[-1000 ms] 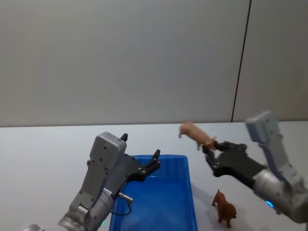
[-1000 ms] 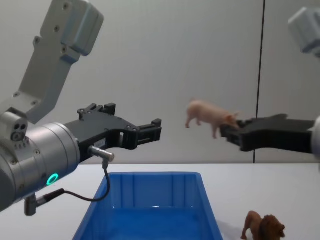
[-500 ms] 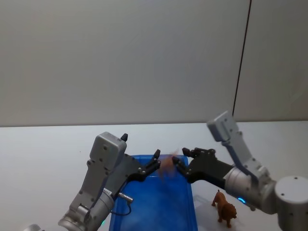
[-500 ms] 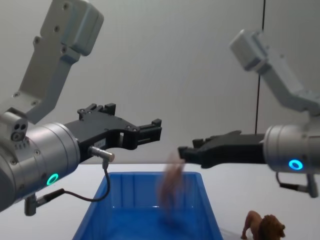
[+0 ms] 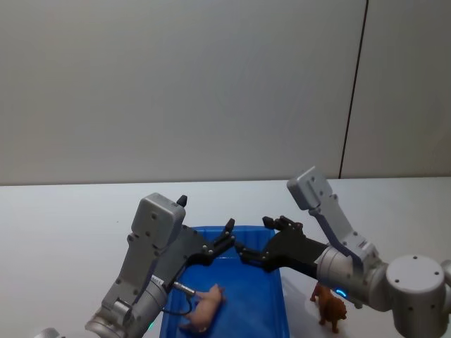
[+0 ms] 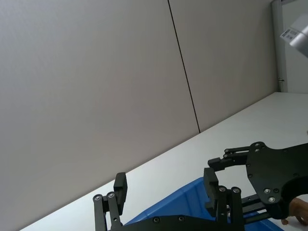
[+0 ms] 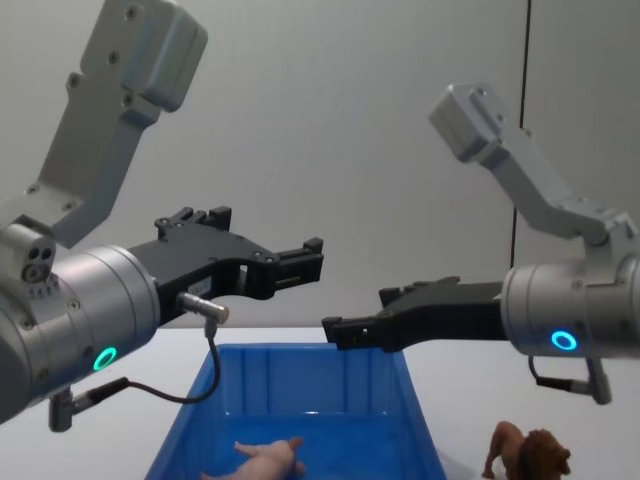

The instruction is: Pick up the two dolls from the table and place them into the box.

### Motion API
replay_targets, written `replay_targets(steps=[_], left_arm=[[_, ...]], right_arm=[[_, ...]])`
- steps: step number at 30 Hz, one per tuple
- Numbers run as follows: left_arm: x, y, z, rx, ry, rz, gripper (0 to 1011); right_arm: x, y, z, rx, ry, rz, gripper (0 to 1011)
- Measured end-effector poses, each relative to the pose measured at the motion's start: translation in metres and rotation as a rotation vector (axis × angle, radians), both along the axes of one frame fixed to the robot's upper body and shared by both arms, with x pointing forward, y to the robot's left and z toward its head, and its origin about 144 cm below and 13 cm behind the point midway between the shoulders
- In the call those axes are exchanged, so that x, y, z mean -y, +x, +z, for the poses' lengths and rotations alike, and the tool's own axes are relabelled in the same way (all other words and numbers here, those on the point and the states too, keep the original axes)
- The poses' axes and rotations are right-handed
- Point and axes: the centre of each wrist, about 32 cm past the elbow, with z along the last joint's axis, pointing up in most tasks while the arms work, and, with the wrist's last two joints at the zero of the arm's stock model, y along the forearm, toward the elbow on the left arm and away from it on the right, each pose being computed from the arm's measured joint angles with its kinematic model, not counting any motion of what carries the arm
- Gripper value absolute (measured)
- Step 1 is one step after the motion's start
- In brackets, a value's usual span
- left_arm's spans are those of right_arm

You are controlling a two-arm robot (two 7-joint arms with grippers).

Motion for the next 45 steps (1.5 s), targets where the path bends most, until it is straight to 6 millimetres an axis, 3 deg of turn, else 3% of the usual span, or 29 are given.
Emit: replay_targets(steps=[8, 26, 45], left_arm=[[0.0, 0.0, 0.0, 0.0, 0.0, 0.0, 1001], [0.0, 0.0, 0.0, 0.0, 0.0, 0.0, 1001], [0.0, 0.0, 0.0, 0.0, 0.0, 0.0, 1001]], right_arm=[[0.014, -0.014, 0.0, 0.022, 0.021, -0.042, 1001], [0.046, -0.074, -0.014, 0.021, 0.067, -0.211, 1001], [0.057, -0.102, -0.047, -0.136, 0.04, -0.299, 1001]])
